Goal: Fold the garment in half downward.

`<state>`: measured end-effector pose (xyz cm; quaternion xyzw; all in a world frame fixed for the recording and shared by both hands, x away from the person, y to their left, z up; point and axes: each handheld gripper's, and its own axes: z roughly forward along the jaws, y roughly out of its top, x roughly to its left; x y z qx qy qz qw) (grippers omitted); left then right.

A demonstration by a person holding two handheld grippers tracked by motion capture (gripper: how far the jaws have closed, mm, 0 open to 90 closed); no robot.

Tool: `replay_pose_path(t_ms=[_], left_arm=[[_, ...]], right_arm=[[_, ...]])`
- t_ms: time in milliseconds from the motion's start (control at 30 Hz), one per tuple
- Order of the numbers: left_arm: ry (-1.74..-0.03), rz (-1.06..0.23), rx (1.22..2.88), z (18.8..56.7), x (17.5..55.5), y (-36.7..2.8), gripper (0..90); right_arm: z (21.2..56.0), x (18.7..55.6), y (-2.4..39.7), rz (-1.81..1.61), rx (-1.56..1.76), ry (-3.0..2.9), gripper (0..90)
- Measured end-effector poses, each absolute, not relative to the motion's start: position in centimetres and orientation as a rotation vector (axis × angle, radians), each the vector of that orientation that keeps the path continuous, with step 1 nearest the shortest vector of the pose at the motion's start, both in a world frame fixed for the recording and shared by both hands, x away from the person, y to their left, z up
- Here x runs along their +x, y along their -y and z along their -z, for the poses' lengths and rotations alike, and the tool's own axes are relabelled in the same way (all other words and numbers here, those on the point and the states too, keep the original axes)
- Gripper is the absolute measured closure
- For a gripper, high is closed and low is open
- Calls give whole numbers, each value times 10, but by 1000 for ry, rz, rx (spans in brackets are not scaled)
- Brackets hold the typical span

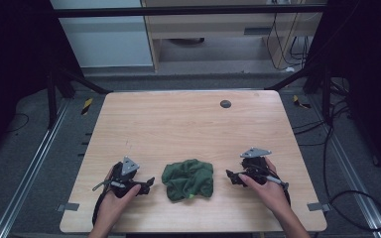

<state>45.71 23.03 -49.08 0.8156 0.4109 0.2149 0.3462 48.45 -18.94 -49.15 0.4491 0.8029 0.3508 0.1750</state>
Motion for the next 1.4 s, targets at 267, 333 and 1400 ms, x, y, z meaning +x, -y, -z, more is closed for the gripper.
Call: replay_pose_path(t_ms=[267, 333, 1400], left_arm=[[-1071, -548, 2137, 496, 464, -235, 62], [-1069, -543, 2140, 496, 464, -236, 59], [-1212, -540, 2077, 508, 528, -272, 30]], right_arm=[[492, 492, 202, -955, 1294, -2282, 80], [493, 494, 206, -950, 1302, -2284, 80], [500, 543, 242, -871, 1473, -2092, 98]])
